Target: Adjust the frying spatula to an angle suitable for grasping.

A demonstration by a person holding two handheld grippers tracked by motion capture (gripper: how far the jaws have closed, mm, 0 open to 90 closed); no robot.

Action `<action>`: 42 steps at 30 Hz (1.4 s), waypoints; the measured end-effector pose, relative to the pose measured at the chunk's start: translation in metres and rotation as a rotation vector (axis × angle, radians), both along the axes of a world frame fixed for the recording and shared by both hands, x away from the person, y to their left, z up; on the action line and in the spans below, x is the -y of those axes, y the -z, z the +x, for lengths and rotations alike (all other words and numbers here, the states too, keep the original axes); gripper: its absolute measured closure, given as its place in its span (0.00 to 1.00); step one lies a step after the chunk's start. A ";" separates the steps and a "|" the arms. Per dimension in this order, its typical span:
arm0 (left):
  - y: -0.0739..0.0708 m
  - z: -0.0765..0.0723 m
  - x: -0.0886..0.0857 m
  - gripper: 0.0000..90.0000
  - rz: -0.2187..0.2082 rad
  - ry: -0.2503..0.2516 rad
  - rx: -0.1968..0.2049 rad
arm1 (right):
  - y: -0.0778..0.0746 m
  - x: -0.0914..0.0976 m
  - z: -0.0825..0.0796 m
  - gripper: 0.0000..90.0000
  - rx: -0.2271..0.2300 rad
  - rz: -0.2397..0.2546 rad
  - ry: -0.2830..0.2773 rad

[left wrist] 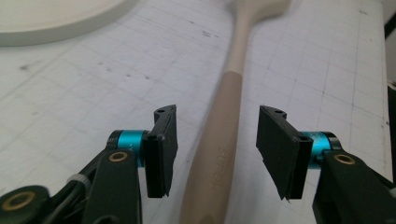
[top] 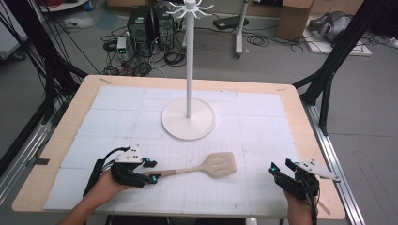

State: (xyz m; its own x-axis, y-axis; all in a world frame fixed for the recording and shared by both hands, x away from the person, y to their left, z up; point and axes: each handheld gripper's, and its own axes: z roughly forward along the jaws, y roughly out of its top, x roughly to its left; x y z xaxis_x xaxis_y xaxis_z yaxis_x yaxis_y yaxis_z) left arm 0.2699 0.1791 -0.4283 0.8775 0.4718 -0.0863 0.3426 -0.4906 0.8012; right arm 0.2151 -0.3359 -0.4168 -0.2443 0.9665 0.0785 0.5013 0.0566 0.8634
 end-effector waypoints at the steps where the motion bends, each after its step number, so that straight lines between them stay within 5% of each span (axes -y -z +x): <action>1: -0.003 -0.004 -0.006 0.55 -0.002 -0.051 -0.009 | 0.000 0.001 0.000 0.43 0.000 -0.001 -0.001; 5: -0.009 -0.018 -0.028 0.77 -0.047 -0.145 0.001 | 0.000 0.001 0.000 0.43 0.001 0.002 0.002; 8: -0.008 -0.028 -0.036 0.99 -0.042 -0.160 0.012 | 0.000 0.000 0.001 0.43 0.002 -0.002 0.000; 11: -0.004 -0.038 -0.035 1.00 -0.048 -0.129 -0.004 | 0.000 -0.001 0.001 0.43 0.001 -0.005 -0.001; 15: 0.003 -0.046 -0.023 1.00 0.009 -0.081 -0.040 | 0.000 -0.003 0.002 0.43 -0.001 -0.005 -0.001; 21: 0.009 -0.044 -0.018 1.00 0.110 -0.181 -0.053 | 0.000 -0.003 0.001 0.43 -0.003 -0.005 -0.002; 29: 0.008 -0.034 -0.023 1.00 0.078 -0.282 -0.050 | 0.000 -0.002 0.000 0.43 0.001 0.000 0.004; 35: 0.006 -0.035 -0.020 1.00 0.091 -0.293 -0.057 | 0.000 -0.002 0.000 0.43 0.002 0.001 0.002; 39: 0.008 -0.041 -0.015 1.00 0.093 -0.256 -0.075 | 0.000 -0.003 0.000 0.43 0.005 -0.005 -0.001; 42: 0.011 -0.038 -0.016 1.00 0.104 -0.283 -0.086 | 0.001 -0.003 0.001 0.43 0.001 -0.002 0.000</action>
